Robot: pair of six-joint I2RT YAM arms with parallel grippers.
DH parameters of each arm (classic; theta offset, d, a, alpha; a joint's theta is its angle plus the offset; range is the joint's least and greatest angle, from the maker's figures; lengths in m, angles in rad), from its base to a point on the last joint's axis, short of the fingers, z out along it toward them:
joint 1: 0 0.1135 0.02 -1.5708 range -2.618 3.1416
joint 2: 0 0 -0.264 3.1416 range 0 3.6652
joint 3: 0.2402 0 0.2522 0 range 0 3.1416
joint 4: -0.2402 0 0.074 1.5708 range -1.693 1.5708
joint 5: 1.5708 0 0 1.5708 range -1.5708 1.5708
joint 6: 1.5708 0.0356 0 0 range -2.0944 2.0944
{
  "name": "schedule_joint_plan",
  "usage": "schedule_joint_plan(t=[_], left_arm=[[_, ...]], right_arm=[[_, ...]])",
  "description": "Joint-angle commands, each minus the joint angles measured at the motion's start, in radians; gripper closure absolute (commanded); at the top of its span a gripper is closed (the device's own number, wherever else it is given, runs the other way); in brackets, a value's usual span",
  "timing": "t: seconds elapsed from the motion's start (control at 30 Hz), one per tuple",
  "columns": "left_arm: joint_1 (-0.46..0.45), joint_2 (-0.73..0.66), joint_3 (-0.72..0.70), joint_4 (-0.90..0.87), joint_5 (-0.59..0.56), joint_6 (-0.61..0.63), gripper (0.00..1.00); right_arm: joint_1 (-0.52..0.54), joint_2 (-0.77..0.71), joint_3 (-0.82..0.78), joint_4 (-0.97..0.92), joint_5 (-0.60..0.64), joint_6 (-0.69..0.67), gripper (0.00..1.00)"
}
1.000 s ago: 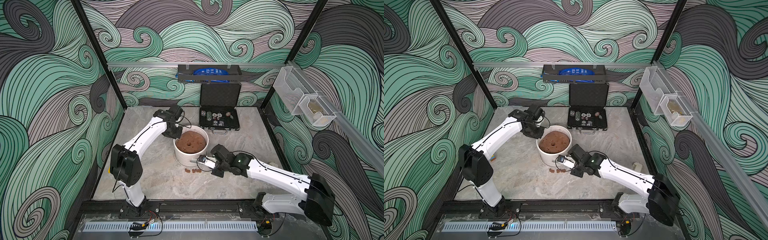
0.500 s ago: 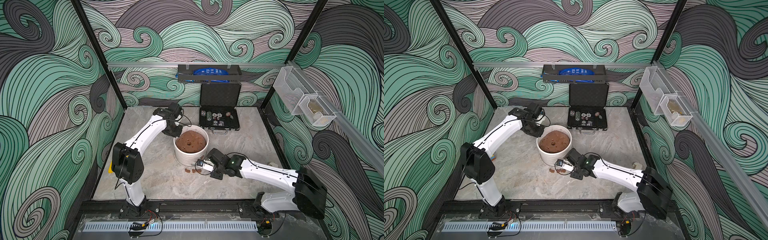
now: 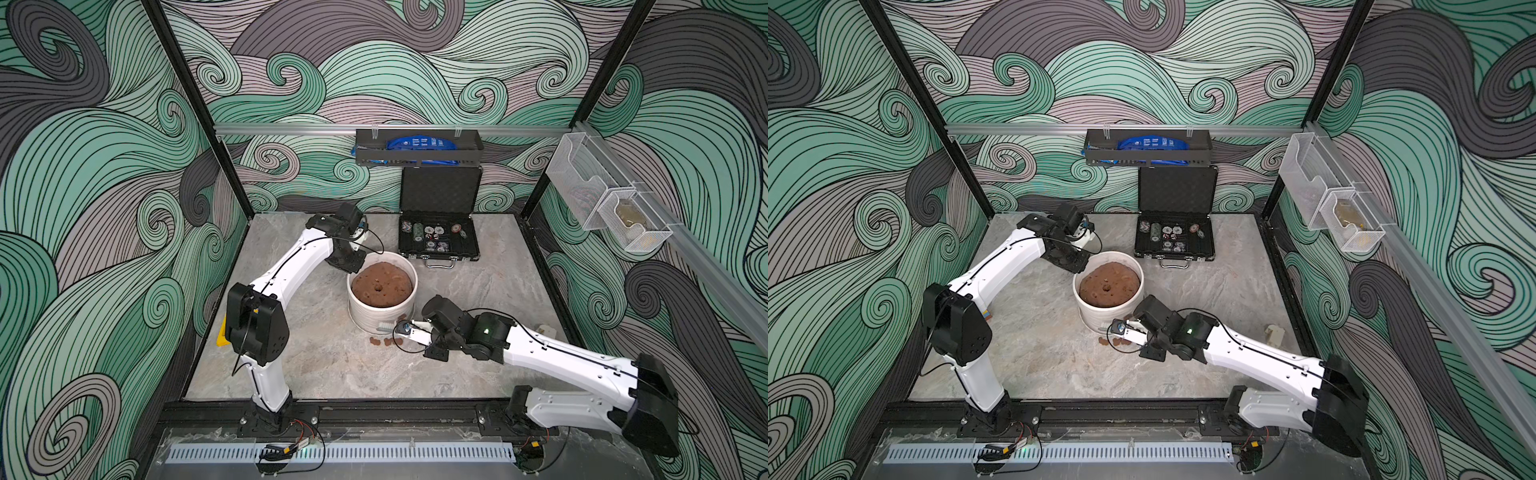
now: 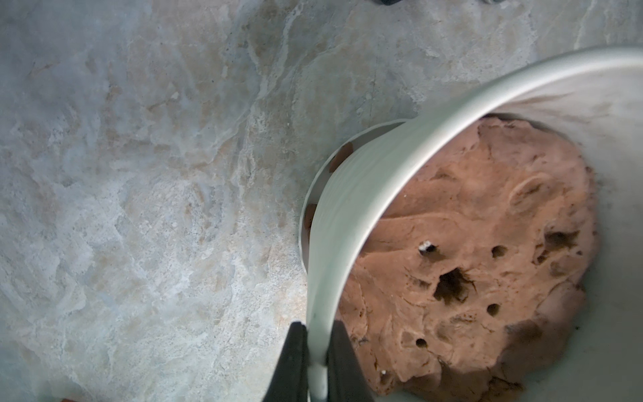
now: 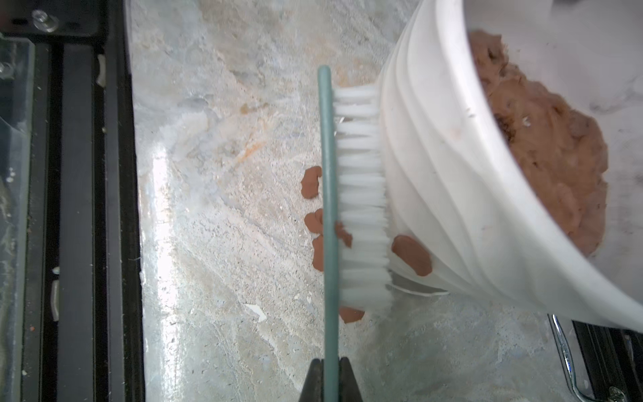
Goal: Scrub the dried mud off the ceramic pot
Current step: Rotate the pot at the center of the board, then brush off the soil from the pot.
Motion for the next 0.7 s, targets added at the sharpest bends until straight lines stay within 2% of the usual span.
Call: schedule_joint_plan(t=[0.0, 0.1, 0.43, 0.67], left_arm=[[-0.002, 0.039, 0.053, -0.015, 0.090, 0.163, 0.97], [0.006, 0.053, 0.070, -0.020, 0.066, 0.206, 0.96], [0.016, 0.123, 0.143, -0.055, 0.096, 0.324, 0.91], [0.017, 0.130, 0.221, -0.084, 0.129, 0.328, 0.85]], right_arm=[[-0.012, -0.020, 0.033, -0.029, -0.045, -0.006, 1.00], [-0.019, -0.040, 0.040, -0.056, -0.052, -0.002, 1.00], [-0.021, -0.073, 0.039, -0.106, -0.074, 0.024, 1.00], [-0.022, -0.055, 0.020, -0.082, -0.068, 0.009, 1.00]])
